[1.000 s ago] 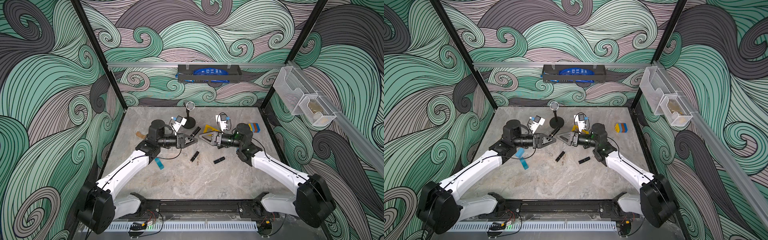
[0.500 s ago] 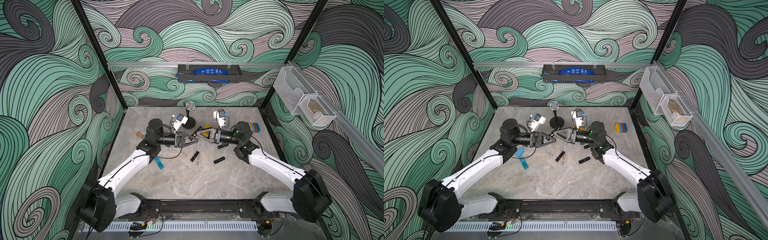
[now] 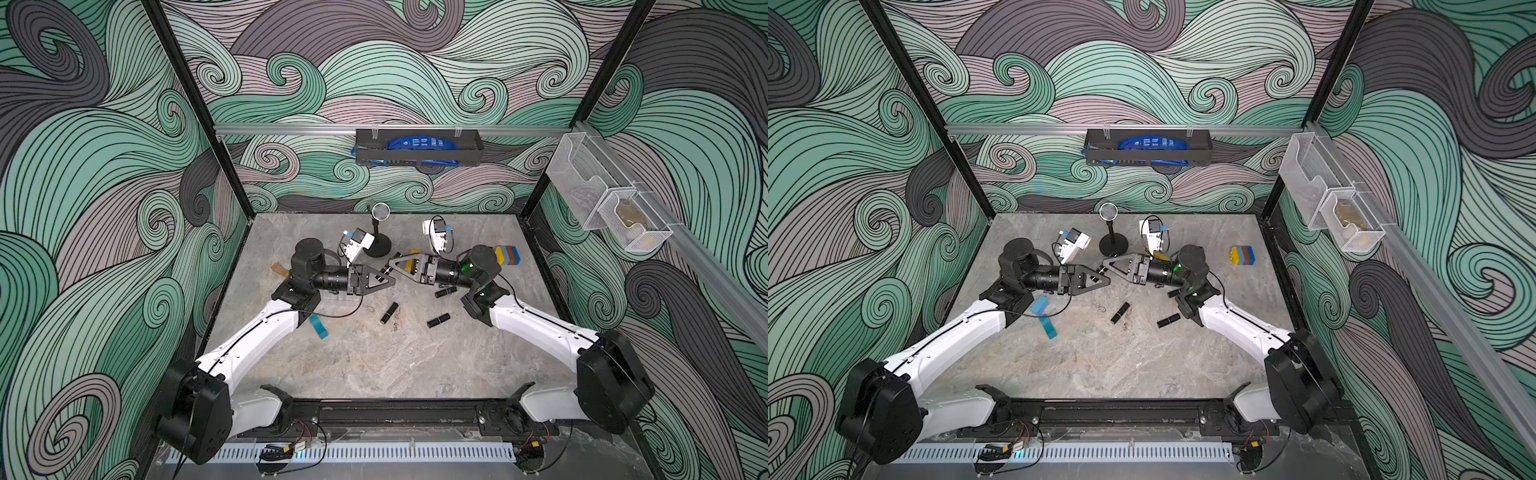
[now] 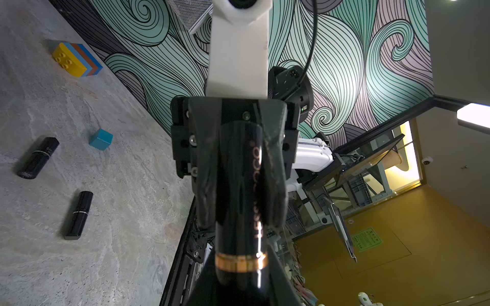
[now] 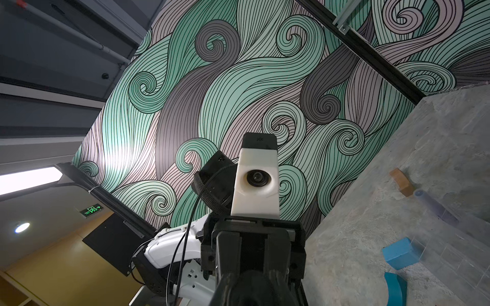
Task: Arrange the lipsticks in the organizer
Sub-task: Pick up the lipstick at the center of the board, then place the lipstick in the storage box.
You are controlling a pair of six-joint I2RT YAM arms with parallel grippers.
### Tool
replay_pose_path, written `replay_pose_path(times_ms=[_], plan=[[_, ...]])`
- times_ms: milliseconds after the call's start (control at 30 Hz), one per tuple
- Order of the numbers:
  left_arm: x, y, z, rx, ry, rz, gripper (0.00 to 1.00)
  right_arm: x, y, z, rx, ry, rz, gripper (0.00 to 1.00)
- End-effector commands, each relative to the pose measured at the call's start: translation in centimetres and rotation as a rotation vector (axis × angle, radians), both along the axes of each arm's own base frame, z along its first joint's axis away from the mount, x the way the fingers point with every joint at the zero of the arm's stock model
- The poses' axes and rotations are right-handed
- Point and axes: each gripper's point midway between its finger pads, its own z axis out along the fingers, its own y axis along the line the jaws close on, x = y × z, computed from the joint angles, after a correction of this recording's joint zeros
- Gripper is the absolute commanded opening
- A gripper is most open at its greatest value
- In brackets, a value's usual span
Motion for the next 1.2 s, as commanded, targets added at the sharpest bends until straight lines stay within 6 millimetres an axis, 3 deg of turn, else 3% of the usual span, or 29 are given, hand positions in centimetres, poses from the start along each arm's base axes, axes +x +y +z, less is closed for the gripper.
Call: replay_pose_path(times_ms=[0,133,267,400,500,567,667,733,933,1033,1167], plan=[[-0.4,0.4,0.7,-0.013,-0.043,0.022,0.43,1.5,0.3,-0.3,0.005,0.054,-0.079,0.11],[0.6,2.6,0.7,0.048,-0.087,0.191,0.51,6.1,-1.9,-3.6,-0.053,0.23,-0.267,0.06],[3.6,7.5,-3.2,0.368,-0.154,0.557,0.61,10.2,-4.3,-7.4,-0.122,0.36,-0.479,0.05],[6.4,14.7,-6.7,0.751,-0.192,0.898,0.61,12.7,-3.3,-9.3,-0.264,0.372,-0.621,0.03],[7.1,18.9,-7.6,0.883,-0.196,1.095,0.61,14.0,-2.1,-10.2,-0.388,0.311,-0.759,0.02],[7.0,21.0,-7.5,0.915,-0.202,1.211,0.6,14.2,-0.5,-10.6,-0.467,0.244,-0.831,0.0],[6.4,24.6,-6.6,0.981,-0.225,1.398,0.61,13.9,3.6,-11.6,-0.594,0.107,-0.879,0.0],[6.0,25.8,-6.1,1.021,-0.236,1.449,0.6,14.0,6.1,-12.1,-0.648,0.023,-0.892,0.0],[5.0,27.6,-6.2,1.098,-0.244,1.518,0.61,14.7,12.0,-14.4,-0.733,-0.127,-0.865,0.0],[5.0,27.6,-6.2,1.11,-0.267,1.51,0.63,15.3,14.7,-16.9,-0.789,-0.145,-0.811,0.0],[5.0,27.1,-6.9,1.106,-0.262,1.485,0.64,15.7,16.2,-18.6,-0.803,-0.144,-0.788,0.0]])
